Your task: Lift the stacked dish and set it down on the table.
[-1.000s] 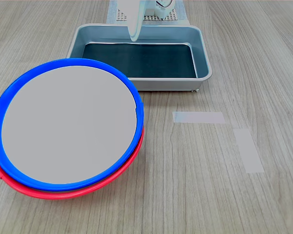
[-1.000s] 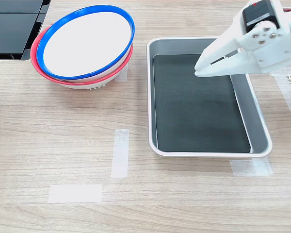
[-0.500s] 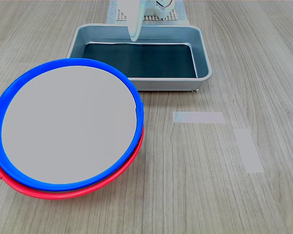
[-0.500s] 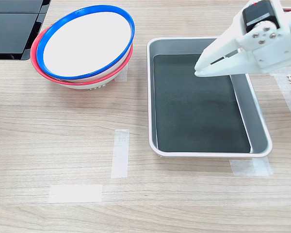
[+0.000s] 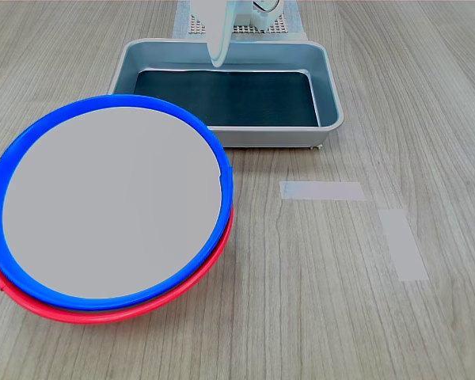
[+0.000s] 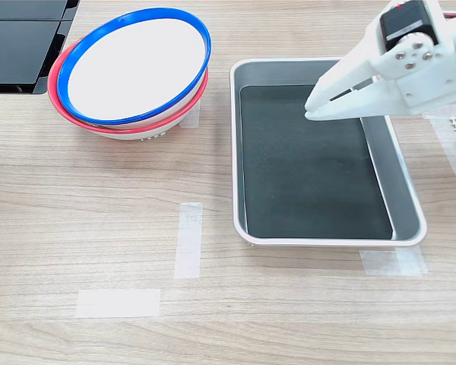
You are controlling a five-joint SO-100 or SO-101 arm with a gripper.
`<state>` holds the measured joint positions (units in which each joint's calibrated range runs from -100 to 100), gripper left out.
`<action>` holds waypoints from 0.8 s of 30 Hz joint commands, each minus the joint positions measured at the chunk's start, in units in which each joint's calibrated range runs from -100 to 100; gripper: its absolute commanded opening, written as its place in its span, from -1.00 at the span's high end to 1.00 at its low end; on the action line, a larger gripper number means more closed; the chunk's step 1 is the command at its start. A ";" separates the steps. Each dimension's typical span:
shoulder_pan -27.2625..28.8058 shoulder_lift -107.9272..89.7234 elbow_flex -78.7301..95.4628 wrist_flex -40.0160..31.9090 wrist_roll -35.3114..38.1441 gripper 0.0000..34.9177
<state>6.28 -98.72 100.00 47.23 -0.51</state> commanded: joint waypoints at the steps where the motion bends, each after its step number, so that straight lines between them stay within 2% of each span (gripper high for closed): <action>1: -0.31 -0.26 0.00 0.11 0.20 0.98; 13: -1.15 -0.26 0.00 0.28 0.54 0.98; 15: -1.25 2.05 -1.00 0.28 -0.05 0.98; 18: 0.35 12.28 -7.28 -1.29 3.27 0.98; 19: 0.92 16.46 -10.38 -2.03 4.15 0.94; 21: 2.05 24.22 -17.30 -2.70 4.88 0.61; 24: 2.33 34.37 -27.86 -2.20 5.27 0.27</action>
<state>7.79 -72.72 82.76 45.35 4.27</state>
